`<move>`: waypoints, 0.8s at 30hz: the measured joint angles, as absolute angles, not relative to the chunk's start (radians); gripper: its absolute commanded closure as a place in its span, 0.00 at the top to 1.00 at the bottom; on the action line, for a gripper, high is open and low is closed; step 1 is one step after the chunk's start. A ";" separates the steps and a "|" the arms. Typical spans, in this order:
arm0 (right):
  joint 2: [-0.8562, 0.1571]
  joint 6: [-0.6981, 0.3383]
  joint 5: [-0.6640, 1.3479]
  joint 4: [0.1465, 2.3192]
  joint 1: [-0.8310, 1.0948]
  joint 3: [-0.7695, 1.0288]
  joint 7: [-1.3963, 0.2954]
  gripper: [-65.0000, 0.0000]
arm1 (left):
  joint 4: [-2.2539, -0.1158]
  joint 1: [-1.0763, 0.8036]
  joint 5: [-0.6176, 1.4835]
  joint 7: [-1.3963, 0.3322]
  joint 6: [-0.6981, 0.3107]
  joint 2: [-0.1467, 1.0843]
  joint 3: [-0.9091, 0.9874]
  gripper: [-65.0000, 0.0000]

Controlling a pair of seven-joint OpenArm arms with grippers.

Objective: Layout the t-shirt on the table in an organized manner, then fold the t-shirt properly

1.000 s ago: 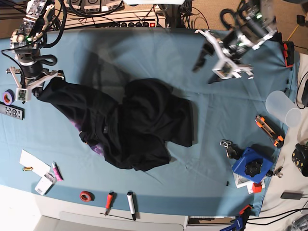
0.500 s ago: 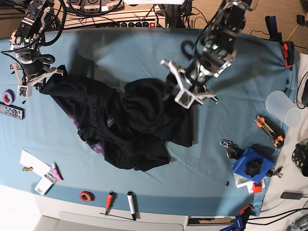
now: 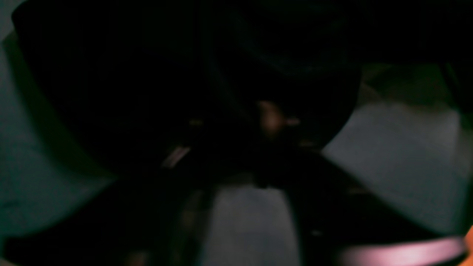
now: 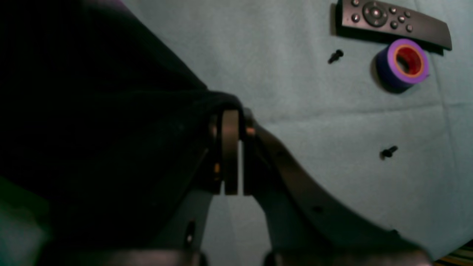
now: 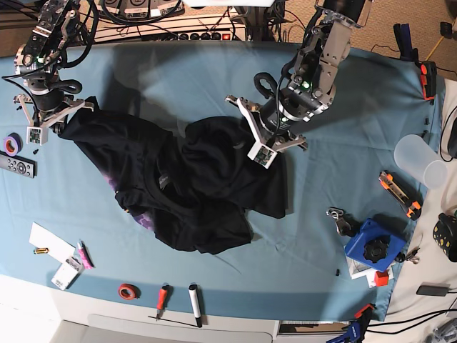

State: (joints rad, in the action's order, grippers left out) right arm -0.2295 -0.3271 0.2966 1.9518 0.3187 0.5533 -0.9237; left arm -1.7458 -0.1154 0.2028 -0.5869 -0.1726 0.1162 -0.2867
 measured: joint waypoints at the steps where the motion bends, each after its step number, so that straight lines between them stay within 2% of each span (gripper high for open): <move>1: -0.229 -0.327 0.297 1.952 0.318 0.553 -0.923 0.00 | -1.737 -0.115 0.203 -0.587 -0.173 0.116 -0.287 0.00; 8: -0.229 -0.327 0.297 1.952 0.319 0.553 -0.916 0.00 | -1.728 -0.114 0.202 -0.576 -0.172 0.108 -0.286 0.00; 9: -0.229 -0.327 0.297 1.952 0.319 0.553 -0.916 0.00 | -1.728 -0.113 0.203 -0.575 -0.172 0.102 -0.286 0.03; 12: -0.229 -0.327 0.297 1.952 0.319 0.553 -0.916 0.00 | -1.728 -0.113 0.202 -0.575 -0.172 0.083 -0.286 0.31; 13: -0.229 -0.327 0.297 1.952 0.318 0.553 -0.916 0.00 | -1.728 -0.113 0.204 -0.575 -0.172 0.078 -0.286 0.38; 15: -0.229 -0.327 0.297 1.952 0.318 0.553 -0.916 0.00 | -1.726 -0.113 0.187 -0.546 -0.172 0.069 -0.286 0.41; 18: -0.229 -0.327 0.297 1.952 0.318 0.553 -0.916 0.00 | -1.708 -0.104 0.184 -0.531 -0.172 0.057 -0.286 0.40; 19: -0.229 -0.327 0.297 1.952 0.318 0.553 -0.916 0.00 | -1.700 -0.099 0.178 -0.531 -0.172 0.054 -0.286 0.37; 21: -0.229 -0.327 0.297 1.952 0.318 0.553 -0.916 0.00 | -1.683 -0.086 0.169 -0.531 -0.173 0.052 -0.286 0.23; 23: -0.229 -0.327 0.297 1.952 0.318 0.553 -0.916 0.00 | -1.664 -0.071 0.168 -0.531 -0.172 0.052 -0.286 0.04; 24: -0.229 -0.327 0.297 1.952 0.318 0.553 -0.915 0.00 | -1.659 -0.066 0.167 -0.531 -0.172 0.053 -0.286 0.00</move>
